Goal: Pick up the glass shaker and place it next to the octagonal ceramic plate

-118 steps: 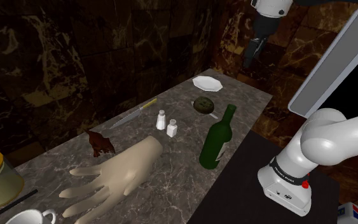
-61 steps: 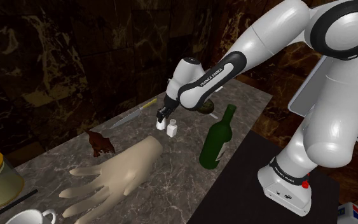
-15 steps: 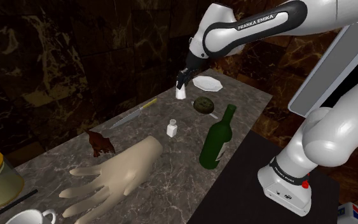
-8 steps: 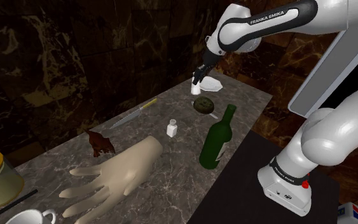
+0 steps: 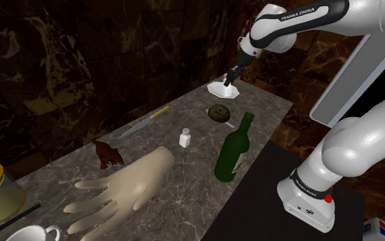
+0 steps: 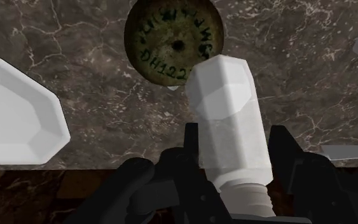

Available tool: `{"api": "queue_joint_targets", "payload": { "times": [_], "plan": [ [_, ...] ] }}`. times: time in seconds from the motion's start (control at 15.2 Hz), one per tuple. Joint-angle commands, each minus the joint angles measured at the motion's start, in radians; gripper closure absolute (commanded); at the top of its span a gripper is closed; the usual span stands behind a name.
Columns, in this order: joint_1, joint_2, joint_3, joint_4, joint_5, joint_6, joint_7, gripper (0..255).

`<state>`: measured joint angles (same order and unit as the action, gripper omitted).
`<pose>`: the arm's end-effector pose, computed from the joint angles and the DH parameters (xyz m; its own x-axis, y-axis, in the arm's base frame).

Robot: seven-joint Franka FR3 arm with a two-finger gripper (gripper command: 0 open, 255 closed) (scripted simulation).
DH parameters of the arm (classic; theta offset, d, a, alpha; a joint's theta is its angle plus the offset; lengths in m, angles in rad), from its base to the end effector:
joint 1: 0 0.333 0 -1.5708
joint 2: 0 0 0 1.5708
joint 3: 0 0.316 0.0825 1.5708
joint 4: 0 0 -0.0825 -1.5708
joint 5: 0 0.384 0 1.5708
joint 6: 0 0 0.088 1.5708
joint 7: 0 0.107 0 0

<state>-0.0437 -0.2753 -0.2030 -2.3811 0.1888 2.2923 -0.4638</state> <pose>0.4591 -0.1139 0.4438 0.9662 0.0893 0.2418 0.1209 -0.9855 -0.1189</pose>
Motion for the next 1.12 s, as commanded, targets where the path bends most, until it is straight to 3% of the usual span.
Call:
{"api": "queue_joint_targets", "payload": {
  "times": [0.0, 0.53, 1.06],
  "plan": [
    [-0.022, 0.004, -0.042, 0.000, 0.001, -0.007, -0.065, 255],
    [-0.092, 0.060, -0.187, 0.080, 0.012, -0.073, -0.281, 255],
    [-0.149, 0.176, -0.308, 0.202, 0.067, -0.133, -0.483, 255]
  ]
}}
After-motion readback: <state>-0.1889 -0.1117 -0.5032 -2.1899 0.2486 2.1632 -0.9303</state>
